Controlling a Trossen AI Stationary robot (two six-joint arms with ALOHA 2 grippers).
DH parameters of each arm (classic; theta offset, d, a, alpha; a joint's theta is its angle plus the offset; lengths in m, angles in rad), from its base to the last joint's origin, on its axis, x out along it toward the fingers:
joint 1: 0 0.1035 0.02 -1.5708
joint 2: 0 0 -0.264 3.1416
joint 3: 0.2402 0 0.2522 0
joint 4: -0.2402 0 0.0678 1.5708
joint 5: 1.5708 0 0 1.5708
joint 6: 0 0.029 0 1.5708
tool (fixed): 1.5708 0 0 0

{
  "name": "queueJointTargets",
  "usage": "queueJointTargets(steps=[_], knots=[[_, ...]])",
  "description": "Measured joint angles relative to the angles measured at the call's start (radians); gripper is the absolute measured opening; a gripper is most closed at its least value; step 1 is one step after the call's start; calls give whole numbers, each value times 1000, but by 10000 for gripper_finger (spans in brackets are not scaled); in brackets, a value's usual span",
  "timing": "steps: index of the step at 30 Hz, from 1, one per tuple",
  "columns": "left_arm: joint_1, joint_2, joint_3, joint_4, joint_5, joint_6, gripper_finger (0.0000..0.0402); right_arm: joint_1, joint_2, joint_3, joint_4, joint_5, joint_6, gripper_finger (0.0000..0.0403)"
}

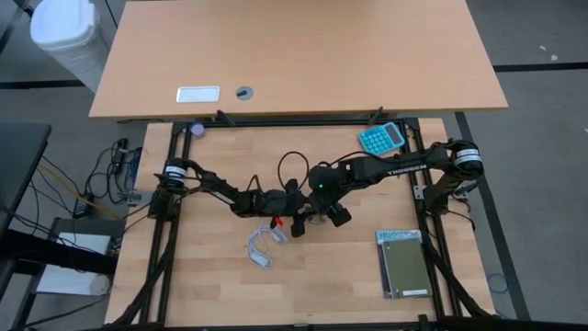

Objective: Screw lightbulb
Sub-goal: Insert the lightbulb into the socket

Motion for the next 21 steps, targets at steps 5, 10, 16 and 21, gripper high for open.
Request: queueJointTargets(steps=[5, 10, 16, 21], knots=[[2, 0, 0, 1, -8, 0, 174, 2, 0, -1, -3, -10, 9, 275], [1, 0, 0, 1, -8, 0, 174, 1, 1, 19, -9, -32, 15, 275], [1, 0, 0, 1, -8, 0, 174, -4, 0, 43, -28, -31, 15, 275], [2, 0, 0, 2, -7, 1, 174, -4, 4, 43, -41, -44, 14, 274]])
